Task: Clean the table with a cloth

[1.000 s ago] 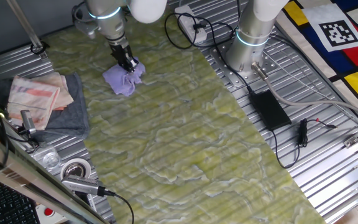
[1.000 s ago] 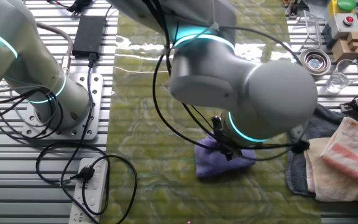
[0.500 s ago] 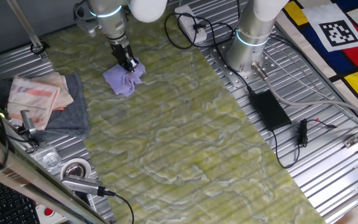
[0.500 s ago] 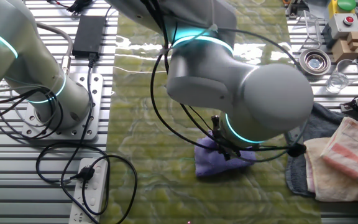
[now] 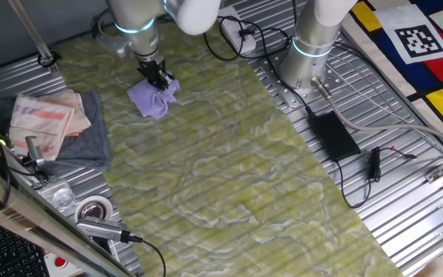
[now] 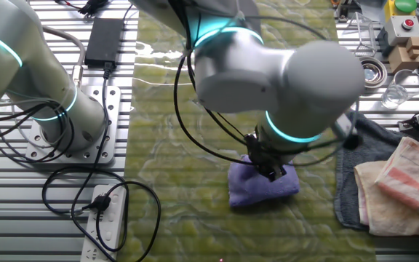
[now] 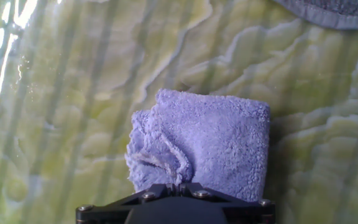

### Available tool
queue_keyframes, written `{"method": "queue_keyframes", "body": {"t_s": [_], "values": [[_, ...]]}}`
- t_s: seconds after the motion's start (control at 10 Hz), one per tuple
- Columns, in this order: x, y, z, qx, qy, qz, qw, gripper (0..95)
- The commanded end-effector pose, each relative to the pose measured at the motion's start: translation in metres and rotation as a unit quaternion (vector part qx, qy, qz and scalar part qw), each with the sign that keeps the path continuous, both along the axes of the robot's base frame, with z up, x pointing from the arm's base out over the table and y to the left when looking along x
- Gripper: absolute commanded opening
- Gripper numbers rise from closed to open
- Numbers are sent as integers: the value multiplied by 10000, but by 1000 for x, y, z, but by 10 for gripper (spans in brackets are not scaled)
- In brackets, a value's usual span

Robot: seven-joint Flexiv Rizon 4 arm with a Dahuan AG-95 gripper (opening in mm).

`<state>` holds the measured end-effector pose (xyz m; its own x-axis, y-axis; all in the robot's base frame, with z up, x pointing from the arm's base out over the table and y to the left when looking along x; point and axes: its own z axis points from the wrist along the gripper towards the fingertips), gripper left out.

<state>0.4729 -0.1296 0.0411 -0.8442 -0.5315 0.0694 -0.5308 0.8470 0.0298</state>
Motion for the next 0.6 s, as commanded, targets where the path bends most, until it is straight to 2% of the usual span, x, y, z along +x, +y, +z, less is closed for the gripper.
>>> {"method": "queue_keyframes", "body": {"t_s": [0.1,0.3,0.5,0.6], "values": [[0,0,0,-59,33,813,9967,0],[-8,16,-7,180,-1,416,9990,0],[-14,41,-8,174,-36,121,9998,0],[-16,63,-7,171,-45,-118,9998,0]]}}
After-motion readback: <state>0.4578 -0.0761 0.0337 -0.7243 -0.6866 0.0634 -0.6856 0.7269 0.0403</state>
